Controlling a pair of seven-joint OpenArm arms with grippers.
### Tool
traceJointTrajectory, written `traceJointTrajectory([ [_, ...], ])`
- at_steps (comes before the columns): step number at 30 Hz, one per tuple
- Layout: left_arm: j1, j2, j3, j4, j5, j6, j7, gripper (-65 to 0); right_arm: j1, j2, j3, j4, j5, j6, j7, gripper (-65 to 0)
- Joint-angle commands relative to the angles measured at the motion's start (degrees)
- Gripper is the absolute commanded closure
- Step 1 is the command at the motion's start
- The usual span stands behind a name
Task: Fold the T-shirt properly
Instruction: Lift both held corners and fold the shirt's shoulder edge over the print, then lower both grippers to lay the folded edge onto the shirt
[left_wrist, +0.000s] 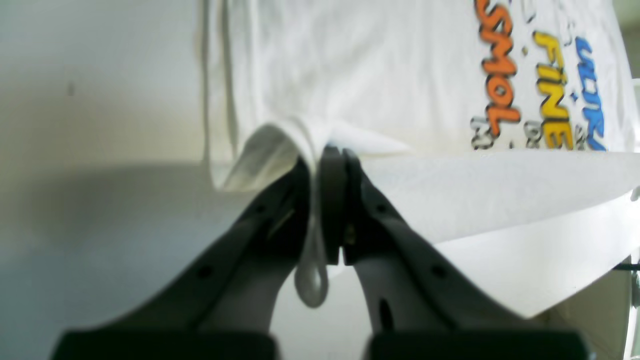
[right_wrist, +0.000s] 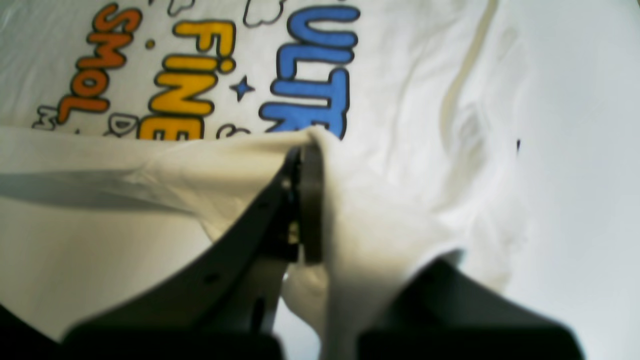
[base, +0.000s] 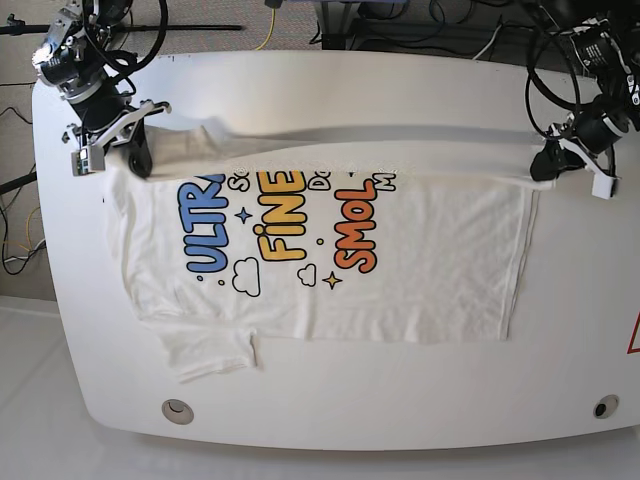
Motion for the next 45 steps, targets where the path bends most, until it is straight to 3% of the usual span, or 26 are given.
traceJointTrajectory([
  [1,-1.6,-0.9,-0.2,0.8,-1.0,-0.1,-1.0,-1.6,1.6,0.7,0.2,0.6,0.9,0.3,1.5,0.0],
  [20,-10.5,-0.9,-0.3,-6.2,-0.7,-0.1,-1.7,-1.7,11.1,1.0,0.1,-11.3,0.7,0.3,1.5,0.0],
  [32,-13.1,-1.3,3.5,-14.0,-0.7,-0.1,-7.3,-1.7,13.1,-0.4,-2.1,-12.9,-8.4,0.3,2.0,0.0],
  [45,-12.7,-1.3,7.9,-14.1,-0.6,-0.1,-12.6,-1.7,13.1,-1.1,-5.1,-12.9,-12.2,0.3,2.1,0.0],
])
